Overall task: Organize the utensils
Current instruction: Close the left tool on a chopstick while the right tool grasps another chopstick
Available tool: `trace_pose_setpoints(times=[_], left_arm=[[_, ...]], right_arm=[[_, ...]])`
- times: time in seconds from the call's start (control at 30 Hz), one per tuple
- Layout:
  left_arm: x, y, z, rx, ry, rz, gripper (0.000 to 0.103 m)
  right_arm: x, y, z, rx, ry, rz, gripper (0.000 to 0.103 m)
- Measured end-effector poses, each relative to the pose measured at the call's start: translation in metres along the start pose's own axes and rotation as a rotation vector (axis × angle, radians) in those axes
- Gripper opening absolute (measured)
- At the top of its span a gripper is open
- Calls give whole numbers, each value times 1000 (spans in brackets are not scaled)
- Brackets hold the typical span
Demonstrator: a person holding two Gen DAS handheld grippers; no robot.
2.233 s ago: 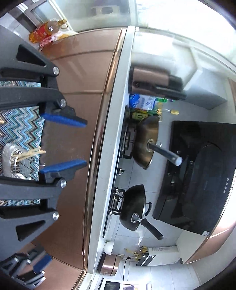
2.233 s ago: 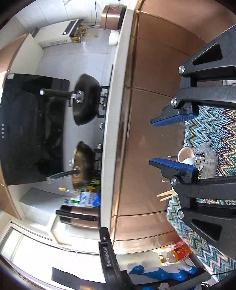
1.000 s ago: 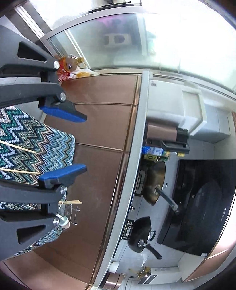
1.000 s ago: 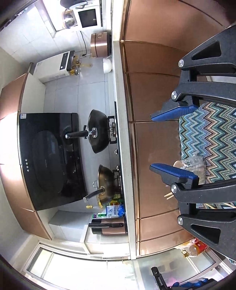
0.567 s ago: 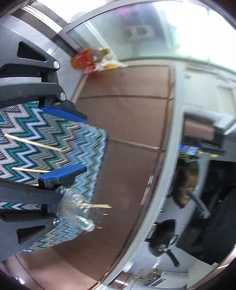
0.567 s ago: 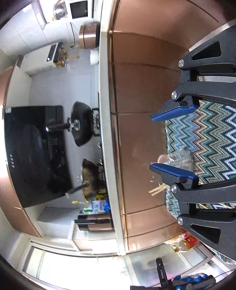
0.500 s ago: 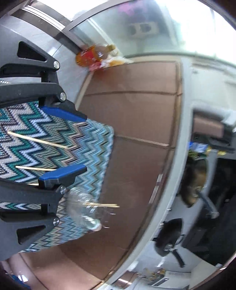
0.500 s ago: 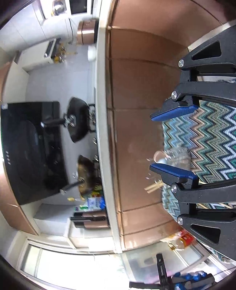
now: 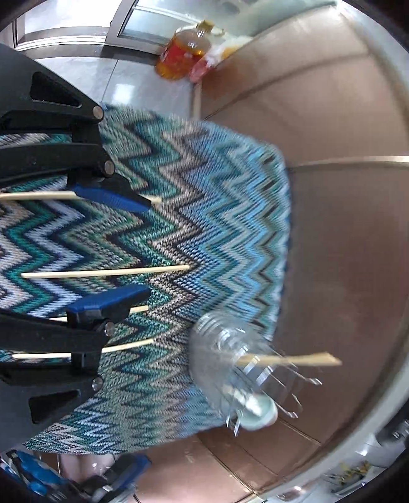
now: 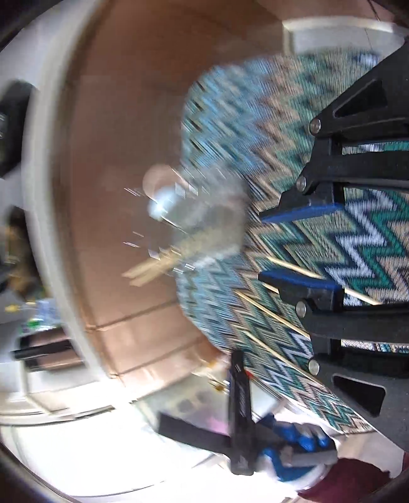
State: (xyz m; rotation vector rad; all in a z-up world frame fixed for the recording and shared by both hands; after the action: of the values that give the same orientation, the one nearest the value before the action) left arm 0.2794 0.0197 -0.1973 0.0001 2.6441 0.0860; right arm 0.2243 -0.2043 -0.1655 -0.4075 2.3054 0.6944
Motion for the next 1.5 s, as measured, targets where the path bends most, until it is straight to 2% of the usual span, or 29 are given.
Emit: trace_pose_setpoints(times=[0.13,0.27,0.4,0.57,0.77,0.87,1.1,1.23,1.5], left_arm=[[-17,-13,33,35,81,8,44],[-26,-24,56,50,151,42,37],[-31,-27,74,46,204,54,34],[-33,-26,89,42,249,46,26],[-39,-37,94,44,252,66,21],[-46,-49,103,27,261,87,19],[-52,-62,113,-13,249,123,18],[-50,-69,113,-27,232,125,14],[-45,-77,107,-44,187,119,10]], right_arm=[[-2,-2,52,-35,127,14,26],[-2,-7,98,-41,245,38,26],[1,-13,123,-22,307,56,26],[2,-18,141,-20,362,51,26],[3,-18,154,-16,399,48,24],[3,-18,158,-15,414,48,20],[-1,-19,173,-8,445,52,21],[-1,-16,176,6,443,46,20],[2,-14,175,52,414,58,13]])
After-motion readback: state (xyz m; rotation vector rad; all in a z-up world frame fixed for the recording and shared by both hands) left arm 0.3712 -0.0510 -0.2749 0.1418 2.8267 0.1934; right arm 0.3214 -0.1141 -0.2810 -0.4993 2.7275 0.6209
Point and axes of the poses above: each gripper's, at about its wrist camera, not at the fingertips, and z roughly the way its jaws point, y to its left, x to its underside, the point moved 1 cm from there along z, roughly the way its jaws point, and after that the axes turned 13 degrees about -x, right-handed, at the moved point
